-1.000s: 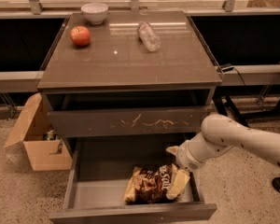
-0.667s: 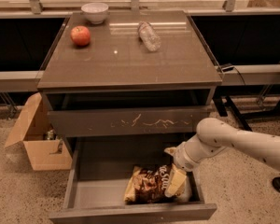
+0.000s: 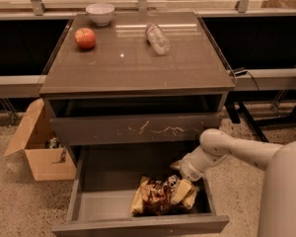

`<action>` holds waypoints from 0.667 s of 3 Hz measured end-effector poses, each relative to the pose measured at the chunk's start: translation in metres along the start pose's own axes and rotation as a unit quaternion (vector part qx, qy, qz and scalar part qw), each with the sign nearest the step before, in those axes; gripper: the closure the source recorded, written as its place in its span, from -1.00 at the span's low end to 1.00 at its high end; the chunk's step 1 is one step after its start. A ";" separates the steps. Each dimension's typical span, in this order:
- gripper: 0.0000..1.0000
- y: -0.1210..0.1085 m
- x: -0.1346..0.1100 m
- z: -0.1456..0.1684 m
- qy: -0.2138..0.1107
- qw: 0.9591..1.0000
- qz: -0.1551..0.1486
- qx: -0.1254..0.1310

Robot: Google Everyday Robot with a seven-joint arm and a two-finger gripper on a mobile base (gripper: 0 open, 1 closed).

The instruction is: Pick brown chip bag from middle drawer and place on counter

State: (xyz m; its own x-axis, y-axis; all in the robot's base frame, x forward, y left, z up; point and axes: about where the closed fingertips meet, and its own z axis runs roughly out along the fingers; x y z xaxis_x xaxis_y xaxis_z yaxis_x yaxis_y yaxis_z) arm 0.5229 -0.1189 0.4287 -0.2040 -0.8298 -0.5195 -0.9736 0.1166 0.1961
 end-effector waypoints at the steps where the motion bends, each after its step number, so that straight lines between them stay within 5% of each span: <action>1: -0.07 -0.006 0.018 0.020 -0.004 1.000 0.014 -0.013; 2: 0.40 -0.001 0.010 0.005 -0.020 1.000 0.003 0.004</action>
Offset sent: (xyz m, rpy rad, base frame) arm -0.0009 -0.0107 0.0170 0.0638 -0.0723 -0.0260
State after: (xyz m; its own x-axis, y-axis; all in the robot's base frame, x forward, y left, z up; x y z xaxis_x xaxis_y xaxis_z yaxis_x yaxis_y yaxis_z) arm 0.5209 -0.1244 0.4188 -0.2128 -0.8067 -0.5513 -0.9733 0.1250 0.1927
